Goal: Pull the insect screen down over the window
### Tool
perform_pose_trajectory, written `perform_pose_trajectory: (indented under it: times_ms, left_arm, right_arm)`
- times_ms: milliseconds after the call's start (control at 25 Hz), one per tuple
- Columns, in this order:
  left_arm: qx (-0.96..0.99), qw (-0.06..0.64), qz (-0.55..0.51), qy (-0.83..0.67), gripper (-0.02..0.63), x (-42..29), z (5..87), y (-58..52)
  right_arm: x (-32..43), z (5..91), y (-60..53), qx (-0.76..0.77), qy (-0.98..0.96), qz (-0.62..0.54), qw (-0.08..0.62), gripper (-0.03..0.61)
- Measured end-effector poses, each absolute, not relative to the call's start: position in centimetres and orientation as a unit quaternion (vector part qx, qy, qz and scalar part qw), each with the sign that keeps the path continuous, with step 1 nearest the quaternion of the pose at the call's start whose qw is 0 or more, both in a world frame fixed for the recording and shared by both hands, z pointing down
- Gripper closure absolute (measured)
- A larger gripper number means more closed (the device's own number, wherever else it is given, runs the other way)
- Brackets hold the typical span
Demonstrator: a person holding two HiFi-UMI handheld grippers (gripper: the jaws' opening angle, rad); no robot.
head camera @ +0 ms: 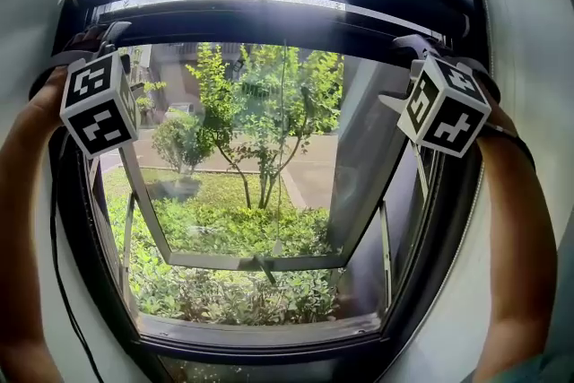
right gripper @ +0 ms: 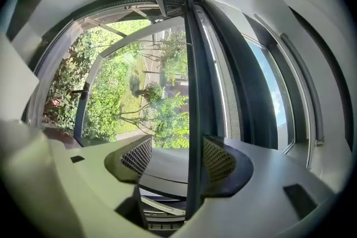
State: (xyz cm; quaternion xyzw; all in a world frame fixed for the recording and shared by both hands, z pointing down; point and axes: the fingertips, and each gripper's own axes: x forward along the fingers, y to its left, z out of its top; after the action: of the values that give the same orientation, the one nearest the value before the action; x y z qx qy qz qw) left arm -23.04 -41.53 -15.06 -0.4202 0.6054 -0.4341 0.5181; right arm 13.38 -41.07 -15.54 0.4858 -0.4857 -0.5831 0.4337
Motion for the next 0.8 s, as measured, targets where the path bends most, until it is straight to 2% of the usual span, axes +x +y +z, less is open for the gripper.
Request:
perform_pose_trajectory:
  times_ms: [800]
  left_arm:
    - [-0.472, 0.491, -0.496, 0.539, 0.255, -23.1, 0.1, -40.2]
  right_arm:
    - [13.5, -0.5, -40.3, 0.420, -0.540, -0.526, 0.505, 0.296]
